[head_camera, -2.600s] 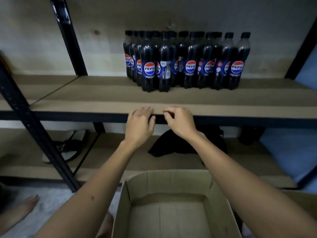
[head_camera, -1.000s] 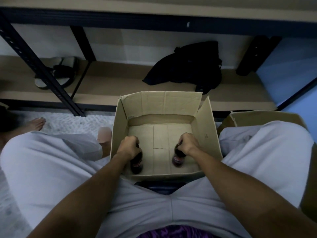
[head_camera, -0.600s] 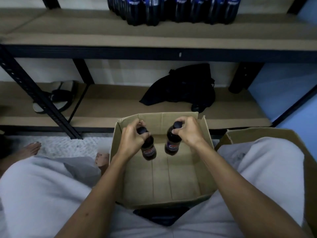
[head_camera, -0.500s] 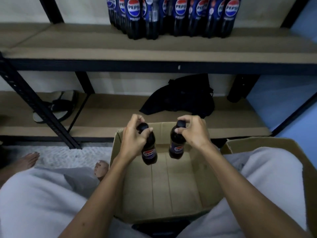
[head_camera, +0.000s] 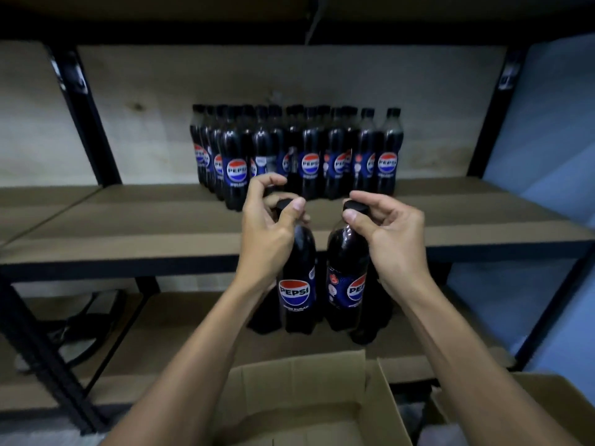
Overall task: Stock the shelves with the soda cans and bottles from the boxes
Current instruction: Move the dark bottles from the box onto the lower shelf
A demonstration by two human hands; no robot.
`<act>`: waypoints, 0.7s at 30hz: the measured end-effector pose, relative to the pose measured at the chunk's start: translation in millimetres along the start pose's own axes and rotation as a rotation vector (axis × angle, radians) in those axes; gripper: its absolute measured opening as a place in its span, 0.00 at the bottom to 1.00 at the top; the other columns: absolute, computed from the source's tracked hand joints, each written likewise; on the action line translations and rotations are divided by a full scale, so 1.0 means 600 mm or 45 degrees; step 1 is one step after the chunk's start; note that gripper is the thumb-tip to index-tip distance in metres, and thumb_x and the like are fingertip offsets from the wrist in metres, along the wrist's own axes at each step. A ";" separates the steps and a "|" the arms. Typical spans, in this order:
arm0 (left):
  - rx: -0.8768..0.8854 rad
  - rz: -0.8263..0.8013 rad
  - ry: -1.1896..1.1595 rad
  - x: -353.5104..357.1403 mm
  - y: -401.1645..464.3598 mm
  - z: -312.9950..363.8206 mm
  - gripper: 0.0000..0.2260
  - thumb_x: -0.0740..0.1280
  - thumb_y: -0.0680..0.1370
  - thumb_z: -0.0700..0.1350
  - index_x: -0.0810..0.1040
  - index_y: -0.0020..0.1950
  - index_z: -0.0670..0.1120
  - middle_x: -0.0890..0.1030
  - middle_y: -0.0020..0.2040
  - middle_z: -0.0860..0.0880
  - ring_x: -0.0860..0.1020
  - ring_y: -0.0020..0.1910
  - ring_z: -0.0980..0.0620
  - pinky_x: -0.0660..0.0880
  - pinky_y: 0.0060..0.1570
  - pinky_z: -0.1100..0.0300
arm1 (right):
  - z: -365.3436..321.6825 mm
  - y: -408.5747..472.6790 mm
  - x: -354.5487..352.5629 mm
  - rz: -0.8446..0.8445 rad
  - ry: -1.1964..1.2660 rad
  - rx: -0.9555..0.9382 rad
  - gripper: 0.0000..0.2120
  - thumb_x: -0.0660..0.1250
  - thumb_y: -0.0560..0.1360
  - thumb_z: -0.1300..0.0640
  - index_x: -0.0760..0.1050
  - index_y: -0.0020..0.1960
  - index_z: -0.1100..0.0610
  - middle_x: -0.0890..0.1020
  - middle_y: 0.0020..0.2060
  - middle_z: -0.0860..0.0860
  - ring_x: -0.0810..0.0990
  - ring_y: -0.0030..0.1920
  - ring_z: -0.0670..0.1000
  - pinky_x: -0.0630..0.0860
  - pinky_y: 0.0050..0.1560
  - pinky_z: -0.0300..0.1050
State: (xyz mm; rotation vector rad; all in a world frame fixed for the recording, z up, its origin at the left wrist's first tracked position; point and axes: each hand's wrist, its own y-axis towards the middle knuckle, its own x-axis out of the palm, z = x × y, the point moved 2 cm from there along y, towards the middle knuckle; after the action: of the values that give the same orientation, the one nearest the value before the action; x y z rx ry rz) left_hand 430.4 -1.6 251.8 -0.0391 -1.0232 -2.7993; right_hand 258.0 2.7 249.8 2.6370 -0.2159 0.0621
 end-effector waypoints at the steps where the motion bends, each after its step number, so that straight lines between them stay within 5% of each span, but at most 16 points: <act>1: 0.019 -0.014 -0.007 0.010 0.023 0.012 0.10 0.65 0.79 0.35 0.68 0.58 0.43 0.81 0.42 0.39 0.81 0.38 0.45 0.79 0.45 0.54 | -0.012 0.019 0.005 0.006 0.005 -0.033 0.12 0.73 0.73 0.66 0.82 0.55 0.56 0.87 0.45 0.51 0.85 0.48 0.49 0.81 0.52 0.43; 6: 0.091 -0.054 0.005 0.055 0.128 0.056 0.08 0.66 0.79 0.35 0.71 0.55 0.42 0.82 0.42 0.42 0.81 0.35 0.54 0.78 0.40 0.61 | -0.056 0.117 0.025 0.023 0.054 -0.144 0.10 0.73 0.73 0.66 0.82 0.52 0.57 0.87 0.43 0.53 0.86 0.46 0.51 0.82 0.51 0.48; 11: 0.138 -0.044 0.065 0.067 0.201 0.048 0.04 0.66 0.79 0.37 0.74 0.52 0.40 0.81 0.44 0.37 0.81 0.34 0.50 0.80 0.41 0.55 | -0.060 0.201 0.038 0.016 0.062 -0.180 0.07 0.73 0.73 0.65 0.82 0.49 0.55 0.87 0.41 0.54 0.86 0.44 0.52 0.82 0.51 0.50; 21: 0.148 0.100 0.244 0.068 0.262 -0.034 0.05 0.69 0.78 0.43 0.76 0.43 0.46 0.82 0.36 0.47 0.82 0.35 0.51 0.80 0.42 0.49 | 0.001 0.277 0.068 0.014 -0.043 -0.281 0.08 0.71 0.76 0.62 0.82 0.54 0.55 0.86 0.45 0.51 0.85 0.48 0.49 0.81 0.55 0.55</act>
State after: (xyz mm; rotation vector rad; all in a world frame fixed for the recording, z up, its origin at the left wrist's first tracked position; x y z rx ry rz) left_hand 415.8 -138.5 339.8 0.1952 -1.1086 -2.6082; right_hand 270.8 -147.8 330.7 2.4183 -0.2345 -0.0026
